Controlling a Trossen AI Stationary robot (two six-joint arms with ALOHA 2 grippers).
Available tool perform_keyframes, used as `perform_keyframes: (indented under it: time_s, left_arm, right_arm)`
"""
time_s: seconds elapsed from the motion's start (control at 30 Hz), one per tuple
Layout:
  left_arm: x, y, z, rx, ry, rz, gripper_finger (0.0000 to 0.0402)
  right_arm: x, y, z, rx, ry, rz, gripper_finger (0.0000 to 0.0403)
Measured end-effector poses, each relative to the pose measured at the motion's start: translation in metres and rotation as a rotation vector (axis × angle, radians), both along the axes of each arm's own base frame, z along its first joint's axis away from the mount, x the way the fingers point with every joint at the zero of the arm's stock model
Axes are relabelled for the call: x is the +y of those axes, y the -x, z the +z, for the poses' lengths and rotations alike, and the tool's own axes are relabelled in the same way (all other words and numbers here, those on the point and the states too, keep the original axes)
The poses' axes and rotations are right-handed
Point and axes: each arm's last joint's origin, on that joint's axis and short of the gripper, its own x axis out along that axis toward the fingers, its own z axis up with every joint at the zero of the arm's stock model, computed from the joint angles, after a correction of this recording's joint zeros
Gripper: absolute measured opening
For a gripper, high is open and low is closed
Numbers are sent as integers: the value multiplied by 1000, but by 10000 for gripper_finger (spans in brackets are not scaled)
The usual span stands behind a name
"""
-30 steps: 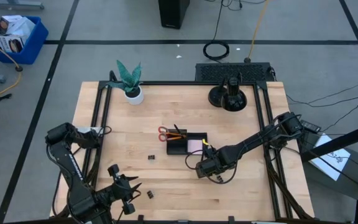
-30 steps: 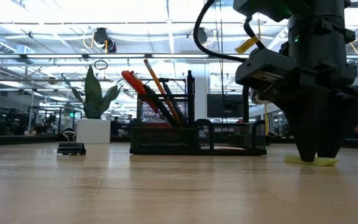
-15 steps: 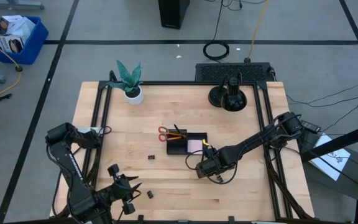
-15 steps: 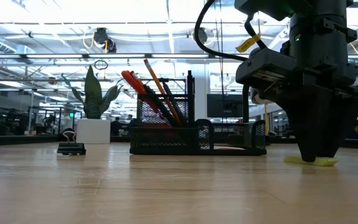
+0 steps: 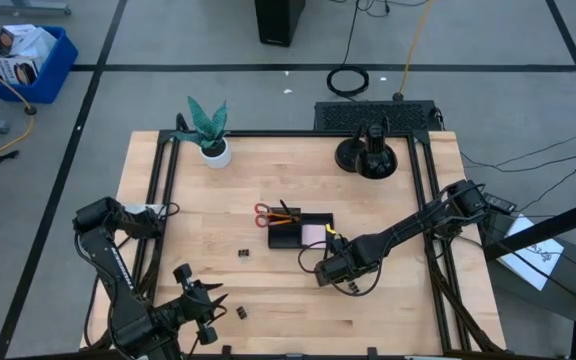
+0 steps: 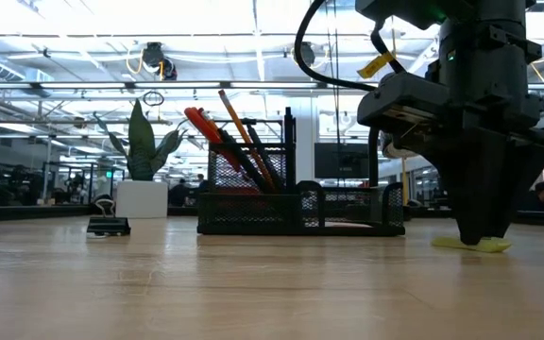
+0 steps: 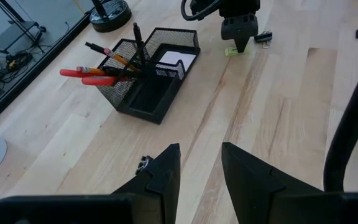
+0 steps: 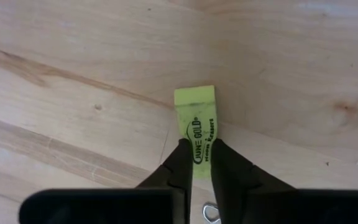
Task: Pick and place office supplies into organizer
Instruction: Put the green eraser into the desk organizer
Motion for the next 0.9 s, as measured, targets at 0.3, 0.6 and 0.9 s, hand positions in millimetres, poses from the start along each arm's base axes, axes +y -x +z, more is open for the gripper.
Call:
perform_keyframes:
  time_s: [0.3,0.6,0.9]
  left_arm:
    - [0,0,0,0,0,0,124]
    - [0,0,0,0,0,0,124]
    - [0,0,0,0,1,0,124]
  right_arm:
    - [0,0,0,3,0,0,20]
    - [0,0,0,6,0,-1,16]
    - [0,1,0,11,3,9,0]
